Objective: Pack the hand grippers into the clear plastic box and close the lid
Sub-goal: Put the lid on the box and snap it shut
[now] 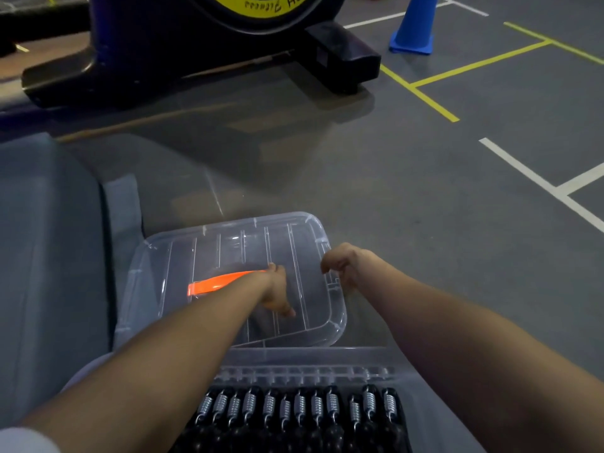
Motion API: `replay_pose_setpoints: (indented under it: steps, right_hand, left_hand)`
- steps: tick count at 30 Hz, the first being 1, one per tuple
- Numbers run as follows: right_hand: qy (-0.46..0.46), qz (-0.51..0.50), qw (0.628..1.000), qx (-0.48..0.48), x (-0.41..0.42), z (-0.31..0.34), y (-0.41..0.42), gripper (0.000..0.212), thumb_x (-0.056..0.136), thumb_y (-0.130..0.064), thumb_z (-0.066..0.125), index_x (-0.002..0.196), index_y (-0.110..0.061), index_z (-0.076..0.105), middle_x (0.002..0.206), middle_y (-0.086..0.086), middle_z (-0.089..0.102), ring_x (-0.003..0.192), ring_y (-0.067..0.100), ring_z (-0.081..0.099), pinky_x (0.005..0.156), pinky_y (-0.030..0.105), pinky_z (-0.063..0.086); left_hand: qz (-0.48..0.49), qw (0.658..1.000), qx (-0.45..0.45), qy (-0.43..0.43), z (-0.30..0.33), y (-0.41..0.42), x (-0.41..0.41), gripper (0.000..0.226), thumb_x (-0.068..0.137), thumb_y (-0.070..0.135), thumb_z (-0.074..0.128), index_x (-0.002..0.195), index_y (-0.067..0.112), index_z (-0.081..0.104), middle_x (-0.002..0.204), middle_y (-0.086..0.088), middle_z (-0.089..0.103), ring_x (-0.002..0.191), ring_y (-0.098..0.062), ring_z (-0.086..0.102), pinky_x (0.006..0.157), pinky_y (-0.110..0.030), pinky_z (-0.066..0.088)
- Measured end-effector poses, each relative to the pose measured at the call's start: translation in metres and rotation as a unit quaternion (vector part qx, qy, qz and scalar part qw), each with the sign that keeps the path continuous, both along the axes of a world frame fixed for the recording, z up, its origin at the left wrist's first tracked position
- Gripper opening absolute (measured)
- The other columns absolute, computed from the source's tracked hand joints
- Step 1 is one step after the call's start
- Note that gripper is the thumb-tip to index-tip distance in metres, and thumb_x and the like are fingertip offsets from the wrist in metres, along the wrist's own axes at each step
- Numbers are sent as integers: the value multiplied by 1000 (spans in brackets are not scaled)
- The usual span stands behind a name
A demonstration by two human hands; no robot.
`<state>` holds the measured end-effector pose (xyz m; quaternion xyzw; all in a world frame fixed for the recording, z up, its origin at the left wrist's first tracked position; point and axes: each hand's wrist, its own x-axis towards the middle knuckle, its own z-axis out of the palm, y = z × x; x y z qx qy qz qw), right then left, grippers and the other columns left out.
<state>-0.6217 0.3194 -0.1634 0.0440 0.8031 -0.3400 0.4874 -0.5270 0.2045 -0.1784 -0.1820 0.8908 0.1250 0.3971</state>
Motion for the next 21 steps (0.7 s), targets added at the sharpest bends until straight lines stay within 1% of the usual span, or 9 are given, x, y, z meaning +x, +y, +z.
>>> replay_pose_setpoints:
  steps: [2, 4, 7, 10, 13, 15, 17, 20, 21]
  right_hand:
    - [-14, -50, 998, -19, 2, 1, 1, 9, 92, 3, 51, 88, 10, 54, 81, 20, 53, 75, 31, 61, 67, 32, 52]
    - [-16, -104, 993, -49, 2, 0, 1, 17, 90, 0, 57, 74, 4, 51, 66, 14, 49, 56, 20, 52, 50, 27, 46]
    - [-15, -164, 980, -116, 8, 13, 3, 19, 89, -1, 60, 72, -2, 51, 56, 9, 54, 40, 13, 51, 42, 25, 45]
    - [0, -218, 954, -204, 18, 45, 4, 15, 92, 1, 54, 77, 0, 52, 37, 4, 59, 26, 8, 52, 30, 14, 42]
    - [60, -285, 917, -273, 27, 85, 7, 3, 93, 0, 51, 92, -2, 50, 41, 10, 57, 20, 6, 45, 28, 10, 36]
    - [104, -334, 888, -298, 35, 107, 15, 14, 95, -1, 48, 82, -6, 46, 41, 10, 55, 17, 6, 40, 26, 6, 27]
    - [139, -394, 850, -323, 45, 125, 25, 24, 95, -1, 47, 74, -10, 41, 41, 11, 54, 19, 6, 41, 29, 7, 30]
    - [155, -473, 797, -342, 60, 145, 43, 13, 92, 6, 46, 91, -7, 45, 59, 16, 48, 23, 8, 44, 34, 13, 33]
    - [156, -495, 785, -339, 64, 149, 50, 16, 90, 8, 45, 96, -6, 47, 62, 15, 49, 24, 9, 47, 34, 14, 35]
  left_hand:
    - [11, 1000, 4, 16, 4, 0, 0, 109, 79, 47, 66, 148, 2, -5, 158, -12, -11, 147, -27, 13, 118, -34, 22]
    - [33, 999, 8, 40, 10, 0, 0, 106, 79, 45, 66, 148, 6, -3, 158, -13, -9, 146, -30, 14, 118, -36, 24]
    - [84, 991, 16, 105, 29, 3, 4, 89, 83, 38, 64, 148, 10, 9, 157, -17, 4, 143, -34, 21, 116, -39, 26]
    - [123, 972, 14, 201, 56, 3, 13, 69, 89, 32, 57, 144, 10, 22, 150, -18, 23, 136, -35, 34, 112, -39, 32]
    - [118, 953, -13, 278, 89, 2, 29, 54, 92, 32, 51, 140, 14, 33, 145, -14, 34, 131, -34, 41, 108, -41, 36]
    - [101, 938, -45, 328, 110, 1, 43, 48, 92, 31, 49, 137, 17, 38, 142, -11, 40, 130, -31, 42, 108, -41, 34]
    - [98, 924, -60, 364, 129, 1, 59, 46, 93, 31, 48, 136, 19, 39, 142, -8, 41, 132, -29, 38, 109, -41, 31]
    - [91, 911, -74, 395, 152, 0, 78, 45, 94, 34, 46, 135, 15, 40, 140, -11, 42, 130, -31, 38, 110, -42, 28]
    - [81, 907, -79, 407, 159, 0, 82, 45, 94, 36, 44, 133, 14, 42, 139, -11, 43, 129, -31, 39, 110, -42, 28]
